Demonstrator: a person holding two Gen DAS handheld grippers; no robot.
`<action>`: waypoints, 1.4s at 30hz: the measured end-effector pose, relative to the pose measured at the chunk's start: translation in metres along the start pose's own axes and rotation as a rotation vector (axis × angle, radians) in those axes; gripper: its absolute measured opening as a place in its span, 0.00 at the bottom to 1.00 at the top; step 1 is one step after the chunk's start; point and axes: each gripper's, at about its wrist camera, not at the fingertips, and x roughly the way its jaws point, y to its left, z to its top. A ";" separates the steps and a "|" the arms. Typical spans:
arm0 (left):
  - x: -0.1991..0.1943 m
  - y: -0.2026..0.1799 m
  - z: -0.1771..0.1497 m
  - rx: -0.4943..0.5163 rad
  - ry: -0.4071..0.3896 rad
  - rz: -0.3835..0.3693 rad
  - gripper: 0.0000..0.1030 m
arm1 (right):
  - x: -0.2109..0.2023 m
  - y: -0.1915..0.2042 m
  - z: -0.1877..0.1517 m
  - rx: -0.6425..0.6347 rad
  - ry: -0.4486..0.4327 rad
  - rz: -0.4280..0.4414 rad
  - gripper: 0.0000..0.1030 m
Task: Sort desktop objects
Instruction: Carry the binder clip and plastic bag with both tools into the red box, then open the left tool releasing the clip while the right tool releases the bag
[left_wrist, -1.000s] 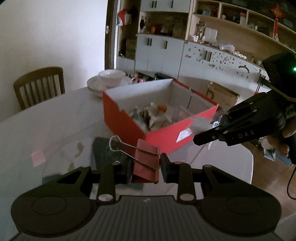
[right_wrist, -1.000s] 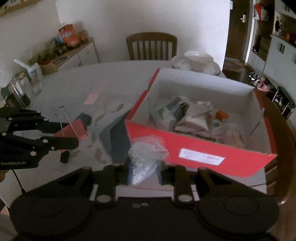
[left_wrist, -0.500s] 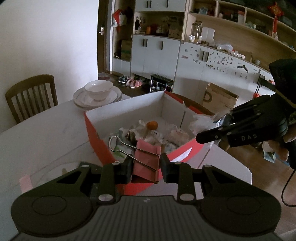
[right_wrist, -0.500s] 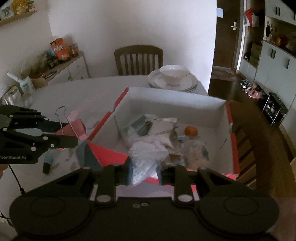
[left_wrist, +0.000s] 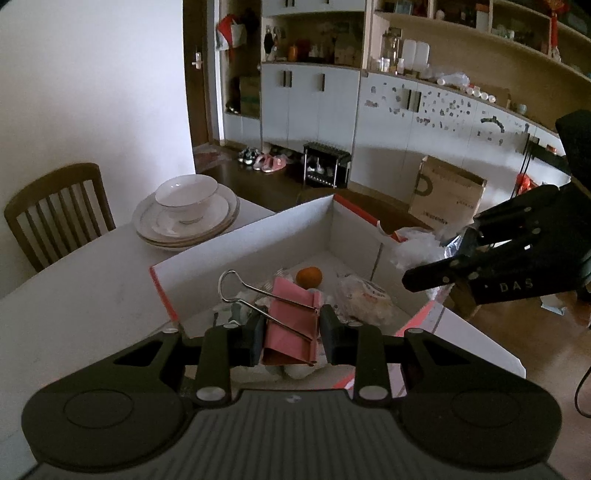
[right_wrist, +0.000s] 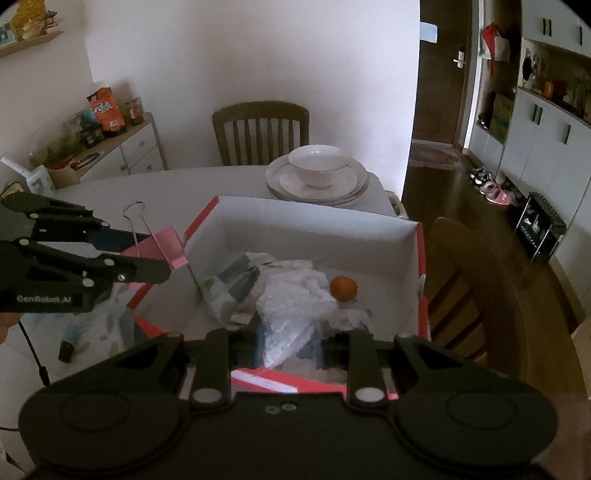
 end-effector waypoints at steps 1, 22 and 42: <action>0.004 0.000 0.002 0.002 0.002 0.003 0.28 | 0.003 -0.003 0.002 0.004 0.003 0.002 0.24; 0.093 0.009 0.009 -0.002 0.178 0.026 0.28 | 0.077 -0.014 0.007 -0.021 0.141 0.081 0.24; 0.123 0.024 0.005 -0.035 0.271 0.043 0.29 | 0.114 -0.017 -0.002 -0.079 0.217 0.048 0.27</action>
